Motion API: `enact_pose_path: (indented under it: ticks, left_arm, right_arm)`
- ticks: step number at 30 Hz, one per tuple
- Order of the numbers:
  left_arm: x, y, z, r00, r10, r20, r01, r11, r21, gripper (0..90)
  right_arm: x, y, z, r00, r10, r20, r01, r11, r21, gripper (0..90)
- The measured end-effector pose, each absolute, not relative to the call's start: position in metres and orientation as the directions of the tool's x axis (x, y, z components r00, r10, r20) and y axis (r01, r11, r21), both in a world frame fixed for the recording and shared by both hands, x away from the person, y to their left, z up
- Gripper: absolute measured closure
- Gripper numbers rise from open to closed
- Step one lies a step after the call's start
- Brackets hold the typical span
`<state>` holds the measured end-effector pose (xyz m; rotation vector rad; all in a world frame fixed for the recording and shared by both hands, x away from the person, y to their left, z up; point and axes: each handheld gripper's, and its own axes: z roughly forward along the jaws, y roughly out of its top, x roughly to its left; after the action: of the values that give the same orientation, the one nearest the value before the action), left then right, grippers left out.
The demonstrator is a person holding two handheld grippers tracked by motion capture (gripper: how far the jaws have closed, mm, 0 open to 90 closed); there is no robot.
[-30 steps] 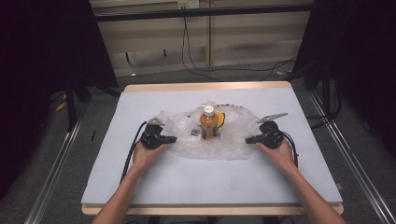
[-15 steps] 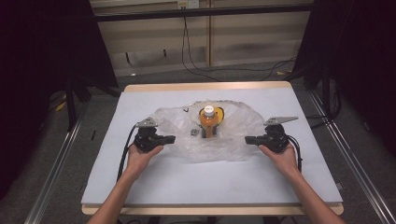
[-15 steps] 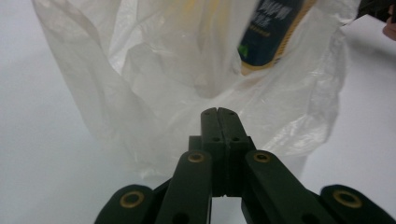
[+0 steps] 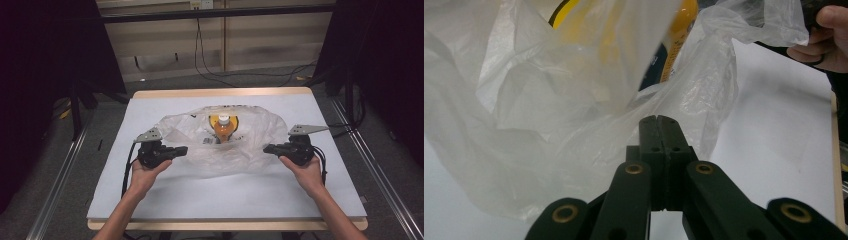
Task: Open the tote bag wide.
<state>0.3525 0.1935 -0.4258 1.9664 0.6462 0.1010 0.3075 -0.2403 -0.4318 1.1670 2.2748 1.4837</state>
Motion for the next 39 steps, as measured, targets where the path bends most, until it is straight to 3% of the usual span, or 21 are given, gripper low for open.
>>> enact_pose_path:
  ticks: [16,25,30,39]
  left_arm:
    - [0.385,0.181,-0.462,0.815,0.531,-0.231,0.478,-0.392,0.786,90.0]
    - [0.383,0.170,-0.462,0.825,0.516,-0.229,0.472,-0.408,0.781,90.0]
    - [0.385,0.168,-0.467,0.829,0.514,-0.218,0.472,-0.436,0.766,90.0]
    - [0.385,0.178,-0.480,0.812,0.537,-0.231,0.513,-0.467,0.720,90.0]
  right_arm:
    - [0.297,-0.242,-0.401,-0.696,0.678,0.235,0.442,0.146,0.885,90.0]
    - [0.341,-0.208,-0.363,-0.732,0.651,0.202,0.400,0.170,0.901,90.0]
    - [0.364,-0.198,-0.378,-0.715,0.665,0.215,0.435,0.183,0.882,90.0]
    - [0.408,-0.201,-0.456,-0.619,0.744,0.252,0.598,0.238,0.766,90.0]
